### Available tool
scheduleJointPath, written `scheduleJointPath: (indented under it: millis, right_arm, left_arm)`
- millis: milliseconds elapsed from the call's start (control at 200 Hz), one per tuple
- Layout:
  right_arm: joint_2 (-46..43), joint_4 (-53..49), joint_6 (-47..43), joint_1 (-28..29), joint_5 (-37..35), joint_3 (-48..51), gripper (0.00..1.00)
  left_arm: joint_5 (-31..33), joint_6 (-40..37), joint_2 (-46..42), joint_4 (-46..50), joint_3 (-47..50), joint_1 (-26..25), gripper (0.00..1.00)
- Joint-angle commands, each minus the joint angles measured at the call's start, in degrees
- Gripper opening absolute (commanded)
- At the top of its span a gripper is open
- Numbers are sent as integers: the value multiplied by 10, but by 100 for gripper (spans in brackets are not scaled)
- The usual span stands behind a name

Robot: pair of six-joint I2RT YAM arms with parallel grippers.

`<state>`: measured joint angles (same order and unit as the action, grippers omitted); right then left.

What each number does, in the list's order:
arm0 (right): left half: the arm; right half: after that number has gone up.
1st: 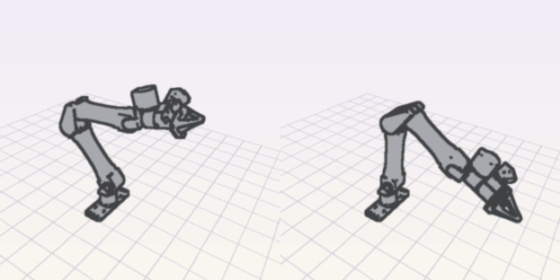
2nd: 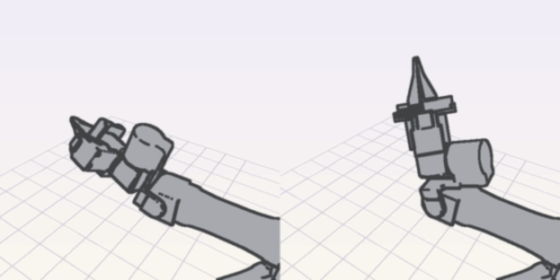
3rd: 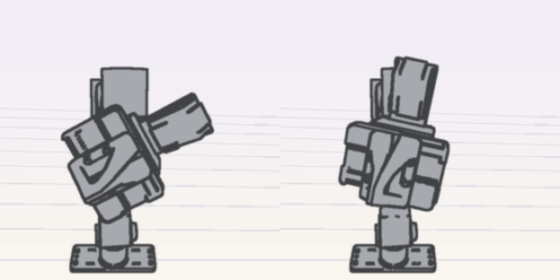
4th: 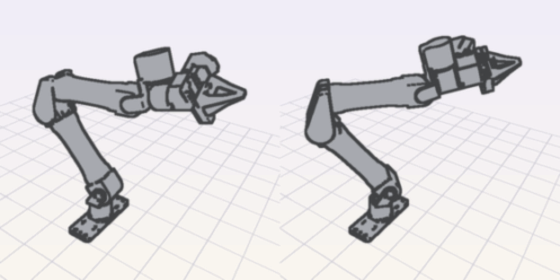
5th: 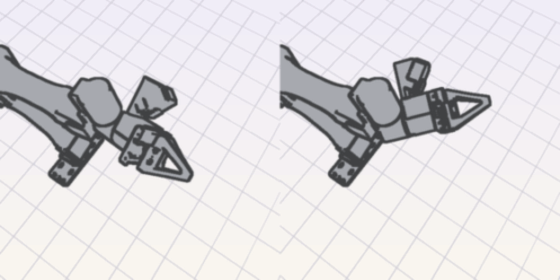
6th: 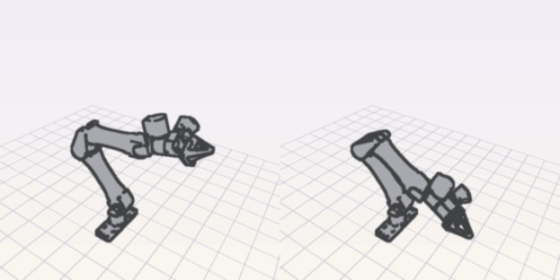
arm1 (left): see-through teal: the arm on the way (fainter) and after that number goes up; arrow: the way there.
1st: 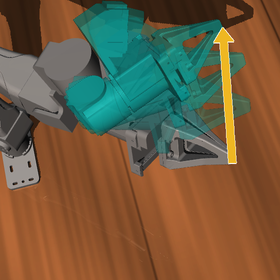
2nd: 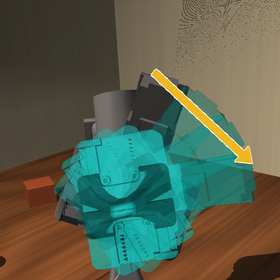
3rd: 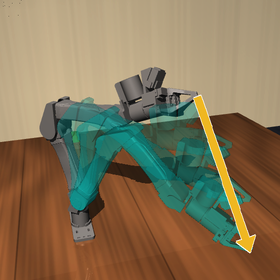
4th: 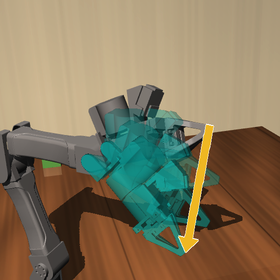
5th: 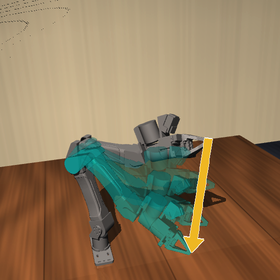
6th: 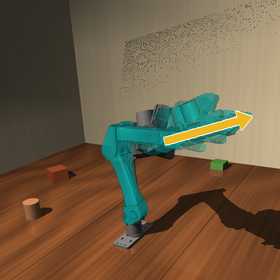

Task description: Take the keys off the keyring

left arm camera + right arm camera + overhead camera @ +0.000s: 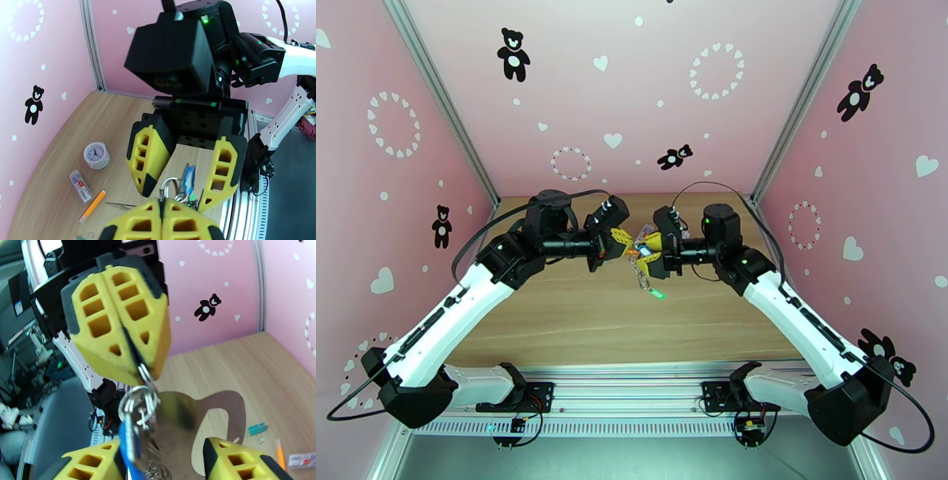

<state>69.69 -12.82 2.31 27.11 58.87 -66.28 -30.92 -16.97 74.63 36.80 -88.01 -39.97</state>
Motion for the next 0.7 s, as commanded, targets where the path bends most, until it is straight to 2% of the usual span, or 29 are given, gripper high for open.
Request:
scheduleJointPath:
  millis: [0,365,696]
  right_arm:
    - [6,-26,-13,3,27,-17,47]
    - [17,-90,-43,3,28,-50,31]
    - [1,-102,-50,3,-17,-54,25]
  left_arm:
    - [-8,-12,2,-18,5,-2,0]
    - [2,-23,7,-9,7,-2,0]
    - [-3,-16,6,-10,15,-2,0]
